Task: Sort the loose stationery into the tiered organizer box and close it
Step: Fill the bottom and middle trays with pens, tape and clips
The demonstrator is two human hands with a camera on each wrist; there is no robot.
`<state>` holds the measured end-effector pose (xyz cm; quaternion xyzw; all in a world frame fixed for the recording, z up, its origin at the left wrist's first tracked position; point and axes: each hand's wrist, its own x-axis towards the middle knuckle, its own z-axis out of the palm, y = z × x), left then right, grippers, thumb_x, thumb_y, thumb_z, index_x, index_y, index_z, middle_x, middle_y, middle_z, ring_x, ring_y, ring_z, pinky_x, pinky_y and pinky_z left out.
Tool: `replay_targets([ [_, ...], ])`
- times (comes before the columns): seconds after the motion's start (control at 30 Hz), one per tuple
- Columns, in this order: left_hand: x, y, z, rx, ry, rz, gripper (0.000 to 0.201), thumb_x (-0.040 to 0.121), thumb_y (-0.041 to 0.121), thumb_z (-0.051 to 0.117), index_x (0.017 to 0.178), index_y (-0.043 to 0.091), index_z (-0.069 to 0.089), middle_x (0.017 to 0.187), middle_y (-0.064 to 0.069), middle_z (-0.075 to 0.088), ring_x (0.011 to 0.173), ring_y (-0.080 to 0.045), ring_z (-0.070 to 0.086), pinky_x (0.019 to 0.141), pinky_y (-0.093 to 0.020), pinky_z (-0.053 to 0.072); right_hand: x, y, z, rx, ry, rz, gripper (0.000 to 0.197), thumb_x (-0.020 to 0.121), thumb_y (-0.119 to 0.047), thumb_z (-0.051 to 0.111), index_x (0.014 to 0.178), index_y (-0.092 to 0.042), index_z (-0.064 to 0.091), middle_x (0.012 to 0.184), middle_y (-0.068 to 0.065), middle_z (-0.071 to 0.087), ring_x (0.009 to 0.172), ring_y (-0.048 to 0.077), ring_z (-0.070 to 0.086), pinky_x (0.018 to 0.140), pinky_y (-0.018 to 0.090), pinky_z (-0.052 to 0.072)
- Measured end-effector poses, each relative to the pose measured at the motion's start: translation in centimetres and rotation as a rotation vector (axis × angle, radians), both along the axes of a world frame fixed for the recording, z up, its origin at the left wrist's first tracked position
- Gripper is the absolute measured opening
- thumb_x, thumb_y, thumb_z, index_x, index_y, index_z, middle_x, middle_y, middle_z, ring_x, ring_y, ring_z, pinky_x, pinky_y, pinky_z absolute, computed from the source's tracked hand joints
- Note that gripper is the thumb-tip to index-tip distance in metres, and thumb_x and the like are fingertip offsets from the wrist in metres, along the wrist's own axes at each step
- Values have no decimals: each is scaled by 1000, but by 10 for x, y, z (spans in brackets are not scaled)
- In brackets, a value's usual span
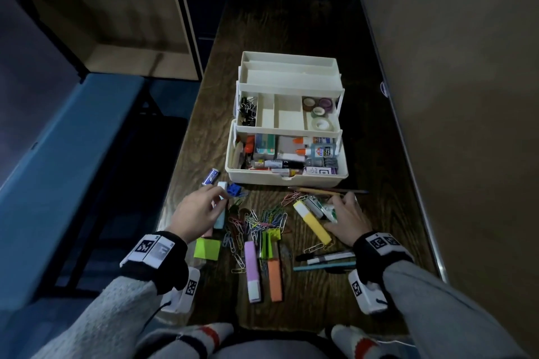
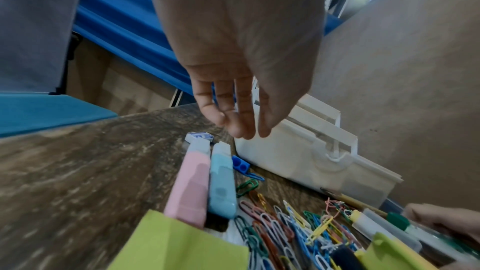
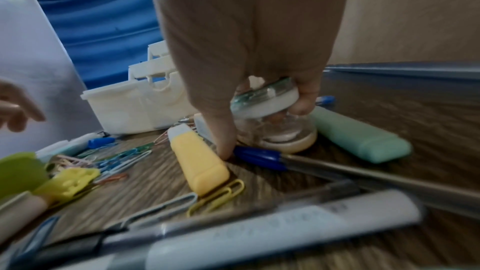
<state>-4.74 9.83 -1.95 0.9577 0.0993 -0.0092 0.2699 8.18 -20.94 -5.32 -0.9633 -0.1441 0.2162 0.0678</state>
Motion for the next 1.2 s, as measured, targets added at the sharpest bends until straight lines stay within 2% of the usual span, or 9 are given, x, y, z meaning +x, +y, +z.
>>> replay_targets([
  [0.2, -10, 9, -1, -39, -46, 44, 11, 92, 23, 57, 98, 19, 66, 93, 8, 59, 73, -11, 57, 71, -34, 49, 4, 3, 2, -20, -65, 39, 42, 87, -24, 61, 124, -13, 43, 130, 12, 40, 126, 29, 37, 101, 36, 34],
  [0.37, -15, 13, -2, -34, -47, 64, 8, 92, 22, 58, 95, 22, 65, 87, 10, 54, 71, -10, 55, 69, -31, 47, -4, -5, 5, -25, -140, 115, 33, 91, -35, 54, 117, -17, 44, 121, 8, 43, 121, 26, 38, 92, 36, 39],
  [0.5, -19, 14, -5, -18, 17, 60, 12, 93, 25, 55, 99, 24, 64, 89, 11, 53, 77, -9, 55, 71, -31, 49, -16, -10, 8, 59, -179, 99, 28, 93, -37, 50, 112, -17, 44, 109, 8, 40, 100, 29, 51, 76, 35, 43],
  [0.6, -21, 14, -8, -6, 46, 63, 13, 94, 28, 53, 101, 25, 64, 91, 11, 55, 78, -7, 55, 70, -27, 47, -22, -15, 10, 136, -158, 1, 26, 95, -38, 49, 109, -18, 41, 104, 6, 35, 82, 31, 56, 63, 32, 37],
  [0.77, -20, 12, -15, 26, 74, 52, 15, 95, 32, 51, 103, 28, 63, 96, 11, 59, 79, -4, 55, 68, -24, 44, -29, -30, 6, 260, -133, -81, 22, 95, -35, 50, 108, -20, 41, 101, 2, 32, 77, 27, 53, 65, 35, 45],
  [0.87, -16, 8, -15, 24, 71, 36, 16, 95, 33, 50, 102, 27, 63, 99, 10, 61, 79, -5, 56, 68, -26, 44, -32, -39, 5, 316, -145, -95, 21, 95, -34, 50, 112, -24, 43, 101, -1, 30, 76, 23, 52, 65, 34, 44],
  [0.93, -11, 4, -14, 17, 74, 21, 17, 96, 32, 49, 102, 25, 64, 100, 8, 63, 81, -8, 59, 74, -32, 50, -34, -43, 4, 358, -139, -106, 24, 95, -30, 52, 117, -24, 45, 103, -2, 31, 83, 21, 52, 69, 34, 44],
  [1.07, -3, 0, -9, 32, 99, -9, 16, 95, 29, 50, 101, 25, 64, 99, 5, 64, 84, -14, 61, 76, -36, 50, -37, -52, 4, 365, -127, -121, 30, 92, -22, 57, 120, -25, 47, 105, -3, 32, 101, 20, 44, 81, 31, 39],
  [1.2, -2, 1, -7, 50, 116, 0, 18, 95, 29, 49, 103, 22, 65, 100, 4, 62, 87, -15, 60, 77, -34, 49, -38, -58, 4, 373, -111, -140, 32, 92, -22, 57, 121, -27, 46, 106, -3, 34, 100, 15, 38, 83, 32, 38],
])
